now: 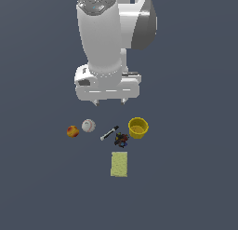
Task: Pick up a designated object from a clutter of objects.
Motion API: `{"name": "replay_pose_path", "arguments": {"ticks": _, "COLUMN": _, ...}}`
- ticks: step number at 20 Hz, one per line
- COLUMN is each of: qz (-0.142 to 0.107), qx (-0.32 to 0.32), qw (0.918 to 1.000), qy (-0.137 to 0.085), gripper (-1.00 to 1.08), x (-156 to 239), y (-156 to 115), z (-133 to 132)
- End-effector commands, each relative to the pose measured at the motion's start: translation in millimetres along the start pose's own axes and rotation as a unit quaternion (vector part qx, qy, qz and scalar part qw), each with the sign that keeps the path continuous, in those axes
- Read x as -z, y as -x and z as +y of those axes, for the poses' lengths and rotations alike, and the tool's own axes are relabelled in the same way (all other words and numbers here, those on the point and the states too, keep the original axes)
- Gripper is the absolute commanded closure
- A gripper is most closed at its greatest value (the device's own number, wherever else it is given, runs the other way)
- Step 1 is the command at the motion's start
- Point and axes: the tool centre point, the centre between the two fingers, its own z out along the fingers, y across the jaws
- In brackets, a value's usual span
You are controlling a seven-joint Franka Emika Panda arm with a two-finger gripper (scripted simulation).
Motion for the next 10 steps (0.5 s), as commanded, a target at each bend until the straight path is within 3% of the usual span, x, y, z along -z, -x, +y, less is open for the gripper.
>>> {"name": "replay_pose_path", "arguments": {"ticks": 1, "qz": 0.001, "qx": 0.019, "qw": 0.9998, "qy": 0.000, "gripper": -0.92, "x": -9, "y": 0, "z": 7}}
{"name": "replay_pose_path", "arguments": {"ticks": 10, "qz": 0.008, "qx": 0.101, "qw": 0.9948, "qy": 0.000, "gripper": -0.92, "x": -49, "y": 1, "z": 38}}
